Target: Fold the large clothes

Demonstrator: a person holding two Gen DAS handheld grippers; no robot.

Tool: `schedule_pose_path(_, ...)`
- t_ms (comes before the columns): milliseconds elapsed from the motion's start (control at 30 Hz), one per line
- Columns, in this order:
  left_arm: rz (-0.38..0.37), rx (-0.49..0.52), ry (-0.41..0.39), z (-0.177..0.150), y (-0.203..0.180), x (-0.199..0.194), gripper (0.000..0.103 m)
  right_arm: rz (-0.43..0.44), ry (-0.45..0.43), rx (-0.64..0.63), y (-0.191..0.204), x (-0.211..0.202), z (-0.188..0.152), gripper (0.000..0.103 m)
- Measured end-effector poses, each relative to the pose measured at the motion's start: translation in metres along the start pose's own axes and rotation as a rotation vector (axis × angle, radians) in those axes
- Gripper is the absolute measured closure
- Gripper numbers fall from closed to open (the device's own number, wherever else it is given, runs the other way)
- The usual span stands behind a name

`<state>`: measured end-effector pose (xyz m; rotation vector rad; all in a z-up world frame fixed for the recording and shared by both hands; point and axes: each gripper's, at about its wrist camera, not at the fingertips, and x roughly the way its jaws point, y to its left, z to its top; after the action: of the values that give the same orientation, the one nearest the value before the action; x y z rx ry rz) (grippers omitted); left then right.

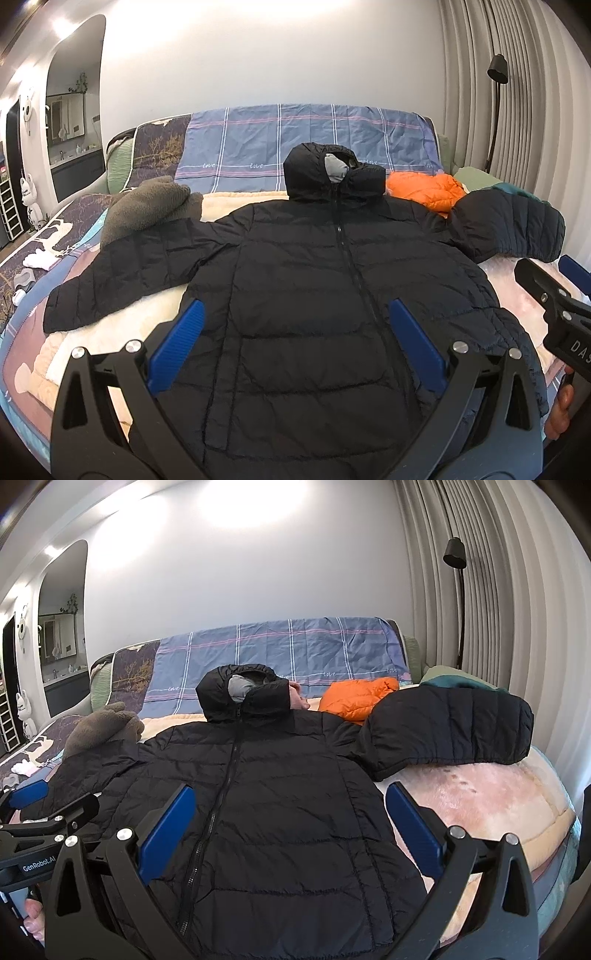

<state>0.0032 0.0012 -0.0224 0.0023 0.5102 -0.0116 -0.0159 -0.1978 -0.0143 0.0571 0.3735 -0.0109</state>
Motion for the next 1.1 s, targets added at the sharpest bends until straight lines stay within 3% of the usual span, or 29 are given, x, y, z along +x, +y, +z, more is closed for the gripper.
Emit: schedule_pose_path(1100,-0.025,0.028,0.008,-0.002,-0.0065,0.0053,0.002,-0.018,0.027,0.012,-0.001,0.0088,-0.0015,0.001)
